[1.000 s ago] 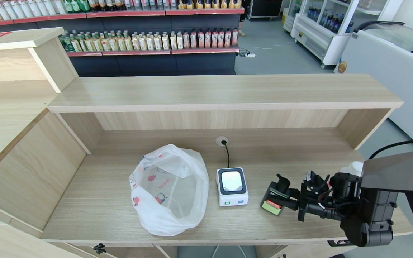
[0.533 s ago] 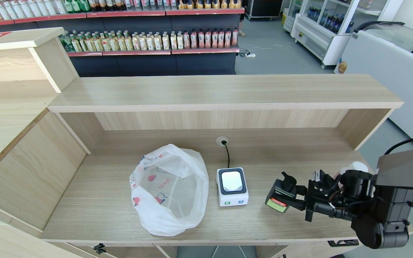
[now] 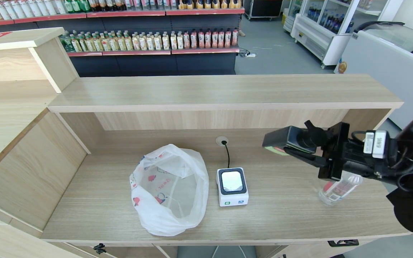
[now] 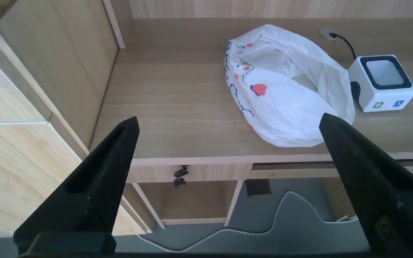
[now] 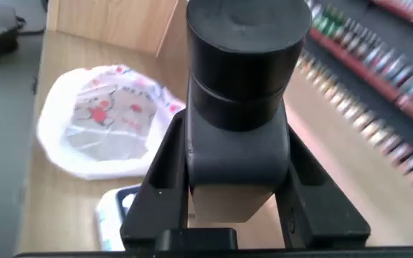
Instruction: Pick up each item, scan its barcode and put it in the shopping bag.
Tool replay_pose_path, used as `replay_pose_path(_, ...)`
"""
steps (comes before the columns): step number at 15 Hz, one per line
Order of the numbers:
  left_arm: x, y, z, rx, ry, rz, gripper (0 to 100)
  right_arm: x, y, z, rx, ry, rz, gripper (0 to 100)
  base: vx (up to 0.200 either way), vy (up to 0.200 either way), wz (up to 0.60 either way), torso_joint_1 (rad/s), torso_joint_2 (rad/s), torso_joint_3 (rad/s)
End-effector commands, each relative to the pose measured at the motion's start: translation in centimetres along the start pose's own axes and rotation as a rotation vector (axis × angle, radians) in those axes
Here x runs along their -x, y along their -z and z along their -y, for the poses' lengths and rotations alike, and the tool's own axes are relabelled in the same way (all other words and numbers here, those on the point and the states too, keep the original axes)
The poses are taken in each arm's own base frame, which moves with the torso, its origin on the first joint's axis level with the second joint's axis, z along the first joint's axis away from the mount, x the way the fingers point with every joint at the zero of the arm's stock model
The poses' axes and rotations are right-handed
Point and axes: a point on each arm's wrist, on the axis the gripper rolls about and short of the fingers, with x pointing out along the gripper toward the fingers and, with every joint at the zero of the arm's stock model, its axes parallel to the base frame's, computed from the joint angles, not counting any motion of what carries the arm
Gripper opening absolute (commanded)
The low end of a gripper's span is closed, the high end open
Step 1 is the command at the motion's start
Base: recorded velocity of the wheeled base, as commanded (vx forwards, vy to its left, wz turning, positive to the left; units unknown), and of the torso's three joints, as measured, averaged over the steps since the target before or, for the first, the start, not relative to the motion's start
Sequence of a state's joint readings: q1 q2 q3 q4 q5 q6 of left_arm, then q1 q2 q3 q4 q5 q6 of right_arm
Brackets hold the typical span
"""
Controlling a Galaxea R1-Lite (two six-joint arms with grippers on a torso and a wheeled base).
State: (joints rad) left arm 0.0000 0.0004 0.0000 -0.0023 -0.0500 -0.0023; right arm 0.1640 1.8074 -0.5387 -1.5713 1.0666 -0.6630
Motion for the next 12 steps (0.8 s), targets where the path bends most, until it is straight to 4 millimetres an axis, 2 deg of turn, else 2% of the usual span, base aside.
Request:
replay_pose_path(1, 0.0, 0.0, 0.0, 0.001, 0.001, 0.001, 100, -0.7, -5.6, 1.5, 0.387, 0.036, 0.118, 0, 0.0, 0.0, 0.0, 0.0, 0.0, 0.0)
replay_pose_path(2, 0.0, 0.0, 0.0, 0.001, 0.001, 0.003, 100, -0.5, -6.6, 1.9, 0.498, 0.049, 0.122, 0, 0.0, 0.0, 0.0, 0.0, 0.0, 0.0)
replay_pose_path(7, 0.0, 0.0, 0.0, 0.001, -0.001, 0.001, 100, -0.3, -8.8, 1.7, 0.804, 0.058, 0.169, 0, 0.0, 0.0, 0.0, 0.0, 0.0, 0.0)
replay_pose_path(9, 0.0, 0.0, 0.0, 0.001, -0.001, 0.001, 100, 0.5, -10.8, 2.0, 1.092, 0.108, 0.188, 0, 0.0, 0.0, 0.0, 0.0, 0.0, 0.0)
replay_pose_path(12, 0.0, 0.0, 0.0, 0.001, 0.002, 0.001, 100, 0.1, -12.2, 0.8, 1.328, 0.15, 0.236, 0, 0.0, 0.0, 0.0, 0.0, 0.0, 0.0)
